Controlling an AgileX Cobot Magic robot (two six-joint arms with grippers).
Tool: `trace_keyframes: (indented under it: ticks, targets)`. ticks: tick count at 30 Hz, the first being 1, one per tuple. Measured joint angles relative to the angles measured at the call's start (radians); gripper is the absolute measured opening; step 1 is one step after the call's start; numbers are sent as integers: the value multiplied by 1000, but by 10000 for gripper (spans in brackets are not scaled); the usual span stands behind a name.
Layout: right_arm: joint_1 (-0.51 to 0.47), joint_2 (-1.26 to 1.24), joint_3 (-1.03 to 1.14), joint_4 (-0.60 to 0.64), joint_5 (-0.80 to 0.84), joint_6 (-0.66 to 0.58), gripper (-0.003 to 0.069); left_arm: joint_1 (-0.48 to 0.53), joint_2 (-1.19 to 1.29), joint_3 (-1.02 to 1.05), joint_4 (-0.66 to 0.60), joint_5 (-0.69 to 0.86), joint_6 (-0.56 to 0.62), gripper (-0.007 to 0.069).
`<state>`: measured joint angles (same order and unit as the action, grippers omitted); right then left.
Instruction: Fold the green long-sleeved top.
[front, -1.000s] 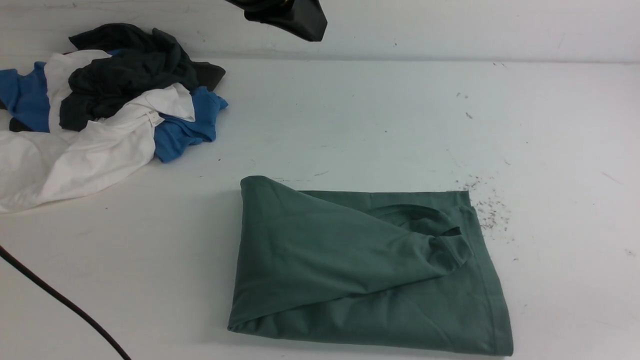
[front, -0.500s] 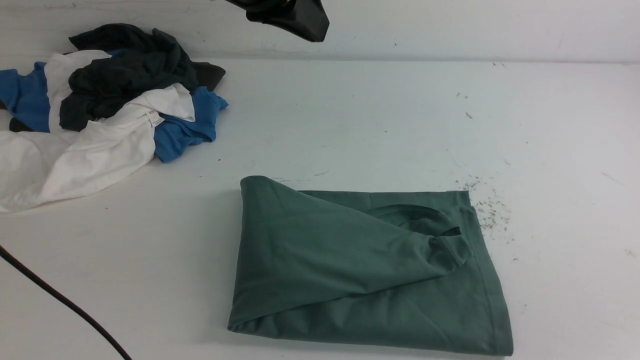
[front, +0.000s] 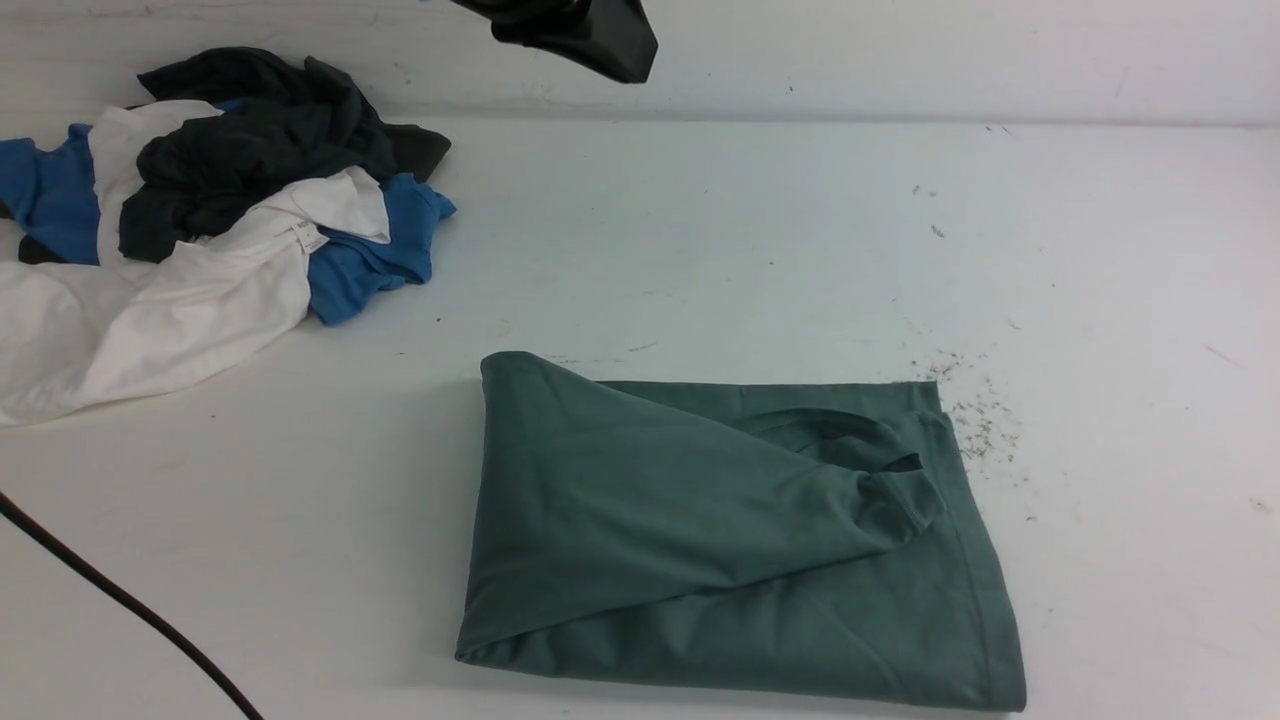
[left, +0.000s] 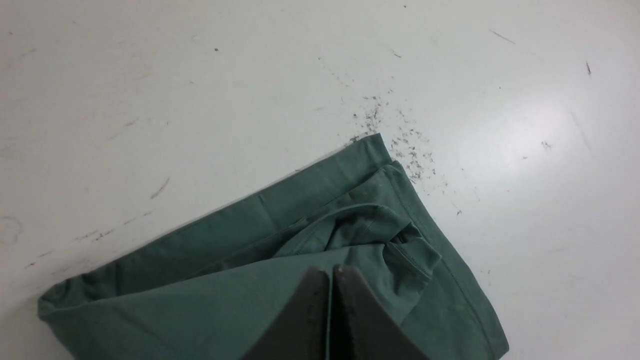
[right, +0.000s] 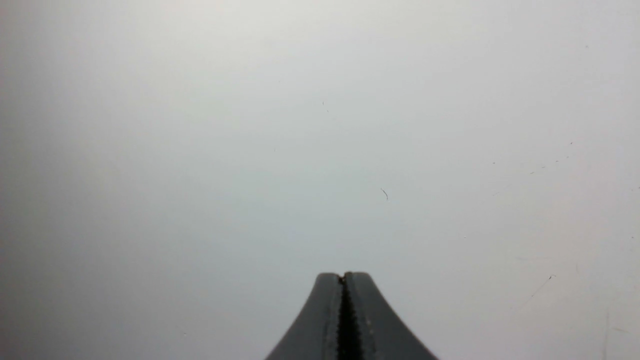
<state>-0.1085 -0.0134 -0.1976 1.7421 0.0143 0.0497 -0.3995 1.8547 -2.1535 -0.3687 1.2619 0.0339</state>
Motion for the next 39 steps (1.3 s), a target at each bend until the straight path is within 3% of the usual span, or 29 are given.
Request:
trace_keyframes:
  ticks: [18,20,22,23,24,25,26,27,28,29,32,35,39]
  targets:
    - [-19,0,17,-17,-5,0,-15,0,0,0,0,0,0,-4]
    - [-33,0,17,-120,-5,0,-15,0,4,0,0,0,0,-4]
    - [-42,0,17,-315,2,0,-15,0,12,1,0,0,0,-4]
    - [-42,0,17,-335,3,0,-15,0,12,1,0,0,0,-4]
    - [-43,0,17,-538,23,0,-15,0,21,3,0,0,0,-4]
    - [-43,0,17,-611,28,0,-15,0,26,6,0,0,0,-4]
    - [-43,0,17,-789,49,0,-15,0,32,7,0,0,0,-4]
    - [-43,0,17,-891,65,0,-15,0,35,8,0,0,0,-4]
    - [-43,0,17,-915,69,0,-15,0,36,8,0,0,0,-4]
    - [-43,0,17,-1105,107,0,-15,0,40,8,0,0,0,-4]
    - [-43,0,48,-1419,159,0,-15,0,41,8,0,0,1,-4]
    - [-43,0,122,-1634,176,0,-15,0,41,8,2,0,2,-4]
    - [-42,0,214,-1690,203,0,-15,0,41,8,7,0,7,-4]
